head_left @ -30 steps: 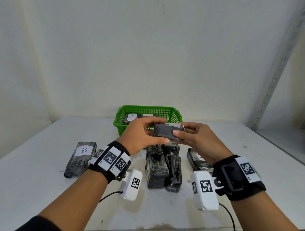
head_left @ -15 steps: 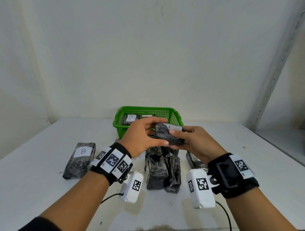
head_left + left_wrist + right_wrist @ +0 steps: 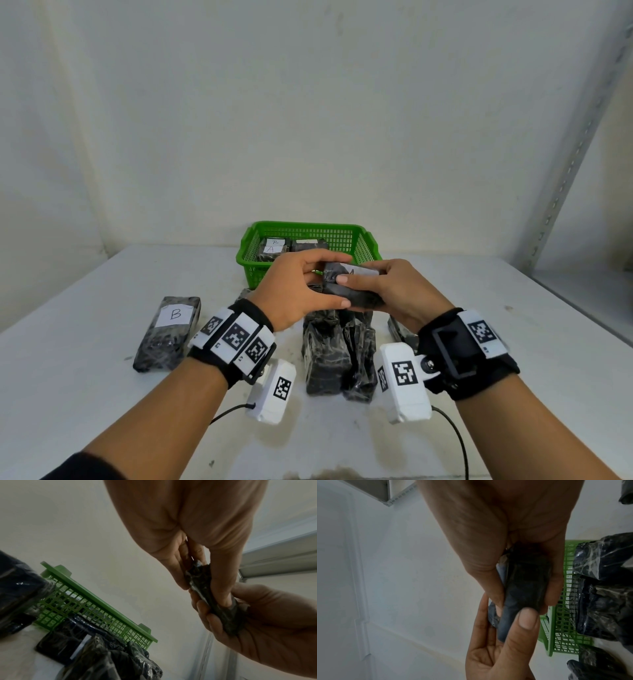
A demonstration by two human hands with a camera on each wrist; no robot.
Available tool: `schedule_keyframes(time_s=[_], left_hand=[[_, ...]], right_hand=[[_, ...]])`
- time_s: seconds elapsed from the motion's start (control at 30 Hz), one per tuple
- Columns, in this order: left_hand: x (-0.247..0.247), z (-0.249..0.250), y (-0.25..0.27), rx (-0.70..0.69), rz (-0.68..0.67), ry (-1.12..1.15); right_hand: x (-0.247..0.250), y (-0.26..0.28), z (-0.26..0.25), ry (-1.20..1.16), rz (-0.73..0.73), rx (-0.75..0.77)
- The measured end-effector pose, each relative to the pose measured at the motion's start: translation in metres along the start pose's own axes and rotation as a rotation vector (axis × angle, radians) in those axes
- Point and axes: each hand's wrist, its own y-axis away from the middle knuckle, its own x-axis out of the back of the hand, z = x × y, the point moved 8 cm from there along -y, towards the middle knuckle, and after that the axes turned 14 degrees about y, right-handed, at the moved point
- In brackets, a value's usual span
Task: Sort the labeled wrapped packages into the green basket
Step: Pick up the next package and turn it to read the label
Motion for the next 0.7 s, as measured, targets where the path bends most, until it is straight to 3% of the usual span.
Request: schedule_keyframes(time_s=[0.17,0.53,0.7], left_hand=[[0.006,0.001,-0.001,-0.003,0.017,0.005],[0.007,-0.003,-0.003,-0.012,0.057,0.034],[0.005,-0.006,-0.002,0.001,0.03,0.017]], right_hand=[[0.004,0.003,0.003,0.039,-0.1,-0.083],[0.015,-0.001,0.0,-0.049,-0.07,-0.054],[0.022,-0.003,-0.002,0.039,0.021,-0.004]])
